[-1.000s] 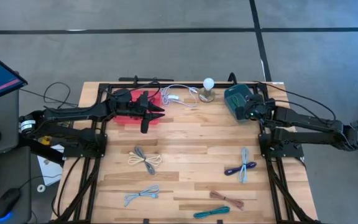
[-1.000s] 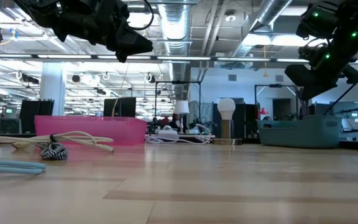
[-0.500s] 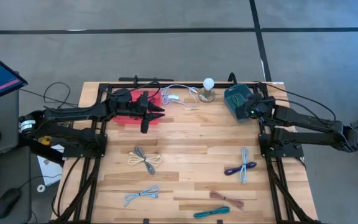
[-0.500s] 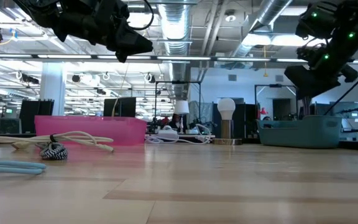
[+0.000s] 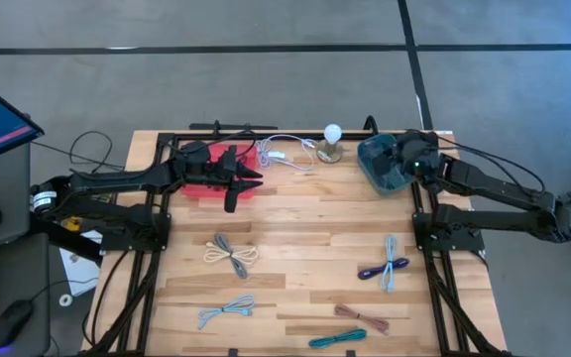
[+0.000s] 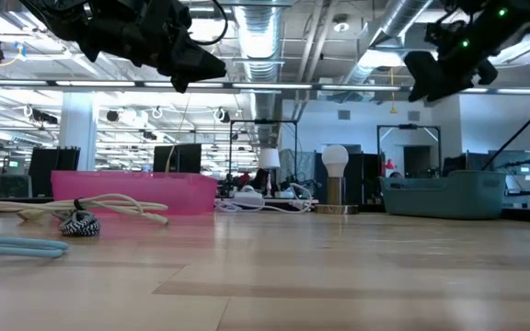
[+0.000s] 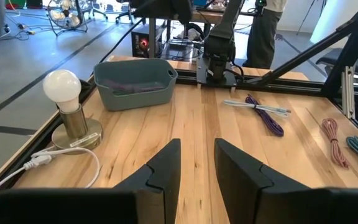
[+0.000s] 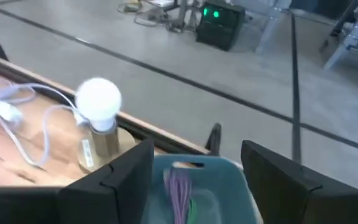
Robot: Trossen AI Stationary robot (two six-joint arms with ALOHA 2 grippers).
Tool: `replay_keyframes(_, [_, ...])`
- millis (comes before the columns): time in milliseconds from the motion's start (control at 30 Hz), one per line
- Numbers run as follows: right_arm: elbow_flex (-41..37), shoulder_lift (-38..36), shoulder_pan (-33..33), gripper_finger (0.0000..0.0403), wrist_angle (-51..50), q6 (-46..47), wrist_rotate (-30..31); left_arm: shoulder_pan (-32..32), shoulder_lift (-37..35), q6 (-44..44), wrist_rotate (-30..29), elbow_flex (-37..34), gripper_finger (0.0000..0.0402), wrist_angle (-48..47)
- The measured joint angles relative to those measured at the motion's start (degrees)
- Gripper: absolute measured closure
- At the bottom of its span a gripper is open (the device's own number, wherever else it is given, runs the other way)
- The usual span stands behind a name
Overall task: Pick & Place USB Port
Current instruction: Put the right light blue charger cable into the blue bin
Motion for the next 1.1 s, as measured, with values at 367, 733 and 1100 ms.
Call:
replay_keyframes(367, [0.8,0.0,4.9,0.0222,-0.1,-7.2,-21.6,0.0,0.0,0.0,0.0,0.0,0.0305,-0.2])
replay_keyframes(733, [0.8,0.0,10.7,0.0284,-0.1,-10.2,-35.9,0.0,0.0,0.0,0.0,0.0,0.0305,-0.2])
replay_keyframes(1100, [0.8,0.0,11.8,0.0291,0.3,-10.1,-35.8,0.0,0.0,0.0,0.0,0.0,0.0305,1.3])
